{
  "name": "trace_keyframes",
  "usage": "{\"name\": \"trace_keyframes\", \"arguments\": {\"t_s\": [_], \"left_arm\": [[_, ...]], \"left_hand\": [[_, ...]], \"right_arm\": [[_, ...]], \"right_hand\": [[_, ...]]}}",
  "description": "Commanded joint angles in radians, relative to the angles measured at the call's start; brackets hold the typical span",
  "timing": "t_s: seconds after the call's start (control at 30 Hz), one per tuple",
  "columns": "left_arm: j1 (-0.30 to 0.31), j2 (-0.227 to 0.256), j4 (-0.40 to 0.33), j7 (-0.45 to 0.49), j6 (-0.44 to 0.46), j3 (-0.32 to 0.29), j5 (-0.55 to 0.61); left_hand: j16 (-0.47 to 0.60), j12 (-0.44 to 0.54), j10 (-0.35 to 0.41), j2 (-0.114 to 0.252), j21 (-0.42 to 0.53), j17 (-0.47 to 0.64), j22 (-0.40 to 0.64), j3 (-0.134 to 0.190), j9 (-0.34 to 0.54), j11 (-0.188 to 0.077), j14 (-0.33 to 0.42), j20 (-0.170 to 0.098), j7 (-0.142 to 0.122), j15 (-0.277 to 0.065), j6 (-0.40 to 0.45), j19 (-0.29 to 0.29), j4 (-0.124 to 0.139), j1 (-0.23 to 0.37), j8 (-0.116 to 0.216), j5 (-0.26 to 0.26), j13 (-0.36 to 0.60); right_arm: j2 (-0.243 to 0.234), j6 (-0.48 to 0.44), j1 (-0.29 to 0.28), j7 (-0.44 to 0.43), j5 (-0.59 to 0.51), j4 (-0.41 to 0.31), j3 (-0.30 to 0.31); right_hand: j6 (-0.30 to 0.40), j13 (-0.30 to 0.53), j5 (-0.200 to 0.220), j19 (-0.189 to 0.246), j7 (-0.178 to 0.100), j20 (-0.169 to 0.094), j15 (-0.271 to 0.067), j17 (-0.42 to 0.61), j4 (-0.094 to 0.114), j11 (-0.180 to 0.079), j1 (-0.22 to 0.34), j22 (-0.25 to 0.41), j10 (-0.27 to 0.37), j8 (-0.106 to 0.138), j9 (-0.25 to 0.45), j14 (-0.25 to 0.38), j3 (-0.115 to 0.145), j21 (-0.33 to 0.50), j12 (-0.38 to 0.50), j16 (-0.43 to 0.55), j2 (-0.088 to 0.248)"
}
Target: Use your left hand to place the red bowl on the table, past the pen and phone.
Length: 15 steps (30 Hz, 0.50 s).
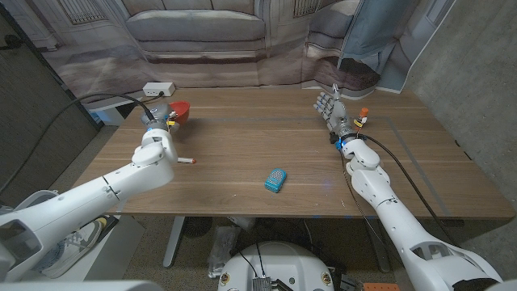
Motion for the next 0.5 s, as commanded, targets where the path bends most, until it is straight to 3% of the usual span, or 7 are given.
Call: {"name": "trace_keyframes", "arguments": {"t_s": [0.03,0.3,0.5], "left_arm": [[-0.038,-0.012,0.055,-0.02,0.006,0.02,-0.006],[-0.037,-0.023,0.097,-0.01,-0.022,0.005,-0.036],[-0.058,-0.042,0.136,-0.007,-0.027,0.028,-0.029]], "left_hand": [[0.003,0.007,0.005,0.007,-0.001,0.004,0.006,0.071,0.003,0.0,-0.003,-0.132,0.086,-0.003,0.091,-0.003,0.061,-0.005,0.002,0.004,0.009],[0.003,0.008,0.007,0.007,0.0,0.004,0.006,0.073,0.003,0.002,-0.003,-0.131,0.086,-0.004,0.092,-0.002,0.061,-0.005,0.001,0.004,0.01],[0.003,0.007,0.006,0.008,0.0,0.005,0.006,0.075,0.003,0.002,-0.004,-0.129,0.087,-0.004,0.093,-0.003,0.062,-0.006,0.0,0.004,0.012]], "right_arm": [[-0.006,-0.006,-0.012,-0.014,0.001,-0.018,0.006],[-0.011,-0.002,-0.012,-0.018,-0.004,-0.02,0.001],[-0.008,0.001,-0.01,-0.018,-0.002,-0.012,0.0]], "right_hand": [[0.009,0.003,-0.002,0.009,0.002,-0.007,0.002,0.006,0.001,0.003,0.01,0.004,0.006,0.002,0.003,0.004,-0.008,-0.001,-0.005,-0.006,-0.002],[0.009,0.003,-0.002,0.01,0.003,-0.006,0.0,0.006,0.001,0.003,0.01,0.004,0.006,0.002,0.003,0.003,-0.009,-0.001,-0.005,-0.006,-0.002],[0.01,0.003,-0.002,0.01,0.005,-0.006,0.001,0.006,0.001,0.005,0.01,0.004,0.007,0.002,0.003,0.006,-0.01,-0.001,-0.005,-0.006,-0.002]]}}
